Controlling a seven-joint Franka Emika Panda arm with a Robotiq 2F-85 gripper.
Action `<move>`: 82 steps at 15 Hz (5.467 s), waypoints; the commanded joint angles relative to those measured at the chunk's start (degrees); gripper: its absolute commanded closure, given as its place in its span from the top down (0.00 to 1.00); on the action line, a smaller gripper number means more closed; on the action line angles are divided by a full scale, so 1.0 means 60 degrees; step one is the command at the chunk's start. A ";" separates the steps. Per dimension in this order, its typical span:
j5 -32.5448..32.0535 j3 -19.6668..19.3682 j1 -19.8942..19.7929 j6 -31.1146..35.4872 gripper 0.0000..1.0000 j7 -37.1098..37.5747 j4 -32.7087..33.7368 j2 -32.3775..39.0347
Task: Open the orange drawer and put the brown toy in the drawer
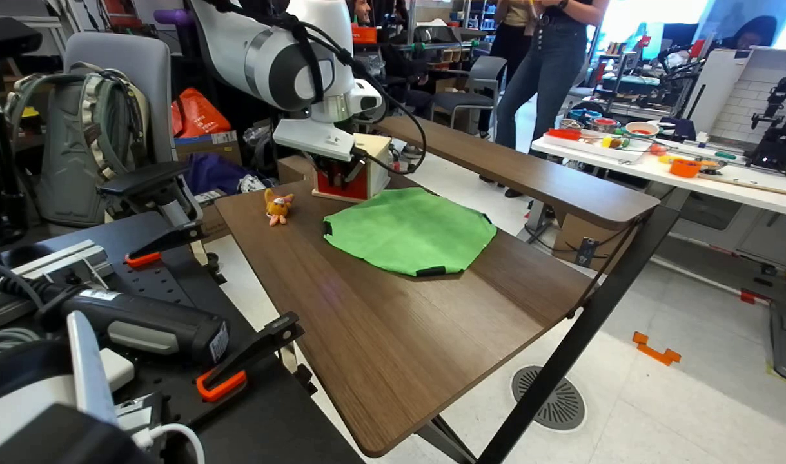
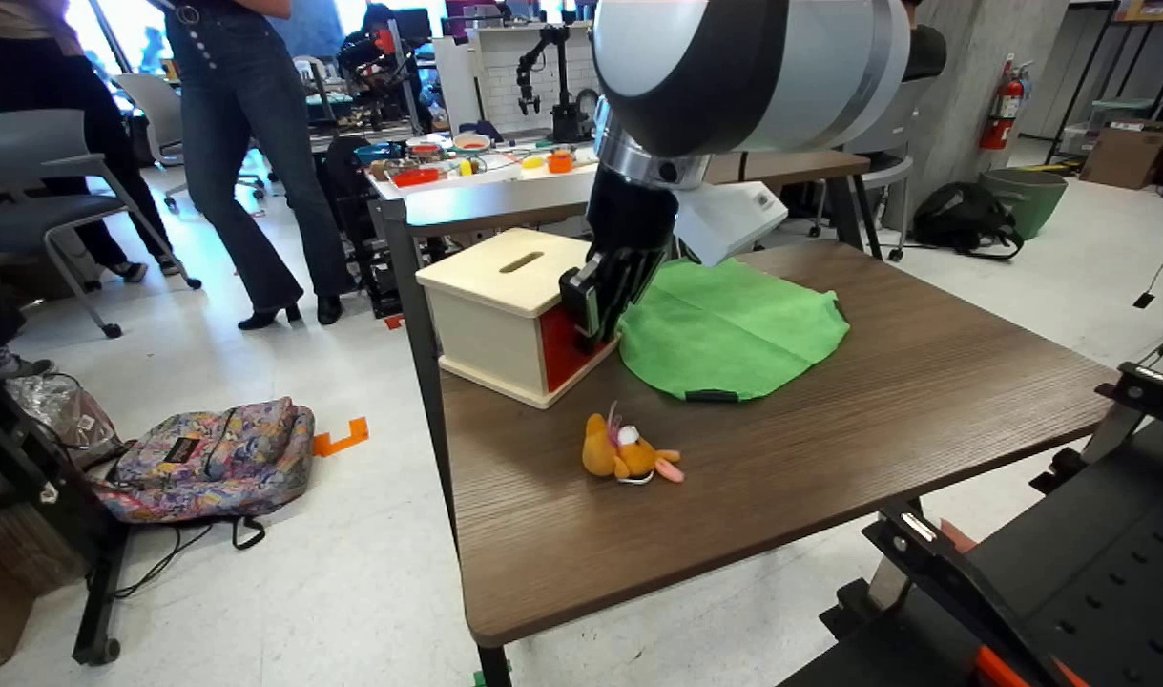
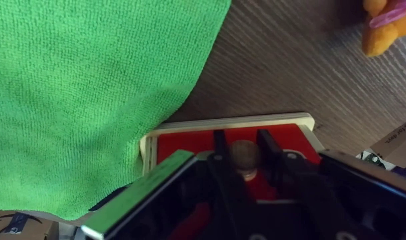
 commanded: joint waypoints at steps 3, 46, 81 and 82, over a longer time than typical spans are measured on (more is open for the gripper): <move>0.0131 0.0183 -0.0311 0.0287 0.07 0.0194 -0.0968 -0.0566; -0.0164 0.0756 -0.0672 0.2776 1.00 0.0584 -0.4622 -0.1723; -0.0642 0.0004 0.0712 0.3286 0.04 0.1079 -0.4630 -0.1384; -0.0676 0.0078 0.0683 0.3306 0.04 0.1078 -0.4825 -0.1538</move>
